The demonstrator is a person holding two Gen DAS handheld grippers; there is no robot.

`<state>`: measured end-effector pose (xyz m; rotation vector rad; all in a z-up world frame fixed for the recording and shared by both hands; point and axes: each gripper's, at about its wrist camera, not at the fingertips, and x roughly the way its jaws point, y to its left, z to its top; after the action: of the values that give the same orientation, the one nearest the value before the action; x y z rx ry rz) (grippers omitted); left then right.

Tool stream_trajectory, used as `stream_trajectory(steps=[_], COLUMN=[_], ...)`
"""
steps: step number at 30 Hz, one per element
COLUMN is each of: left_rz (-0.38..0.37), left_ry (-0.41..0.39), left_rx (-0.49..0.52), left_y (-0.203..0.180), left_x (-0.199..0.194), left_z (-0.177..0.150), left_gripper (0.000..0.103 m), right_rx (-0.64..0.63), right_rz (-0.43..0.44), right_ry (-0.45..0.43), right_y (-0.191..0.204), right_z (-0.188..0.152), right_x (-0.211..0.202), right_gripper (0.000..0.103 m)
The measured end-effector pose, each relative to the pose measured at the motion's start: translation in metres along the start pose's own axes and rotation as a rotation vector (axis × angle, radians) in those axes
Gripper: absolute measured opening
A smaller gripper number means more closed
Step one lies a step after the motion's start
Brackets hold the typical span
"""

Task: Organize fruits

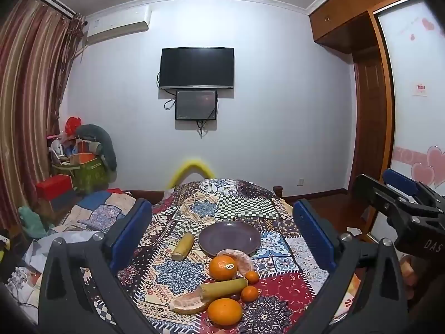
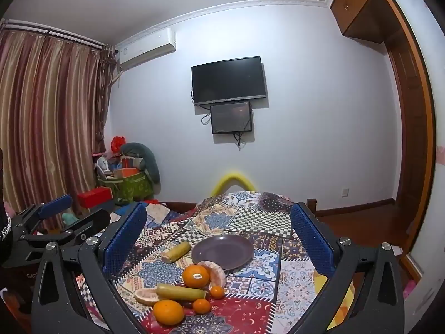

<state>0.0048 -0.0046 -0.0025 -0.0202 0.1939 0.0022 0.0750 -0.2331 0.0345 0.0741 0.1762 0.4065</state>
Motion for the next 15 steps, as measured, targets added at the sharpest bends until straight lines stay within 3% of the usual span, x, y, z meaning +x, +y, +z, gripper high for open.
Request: stream_trajectory(steps=[15], left_rz=[-0.003], left_ry=[-0.008], left_rx=[-0.007], left_y=[0.002], left_x=[-0.0042], left_z=[-0.0011], left_gripper=[0.103], right_rx=[-0.002], right_rz=[0.001], right_ry=[0.0], right_y=[-0.0007], right_z=[-0.0011], right_x=[0.0004], right_gripper=[0.103])
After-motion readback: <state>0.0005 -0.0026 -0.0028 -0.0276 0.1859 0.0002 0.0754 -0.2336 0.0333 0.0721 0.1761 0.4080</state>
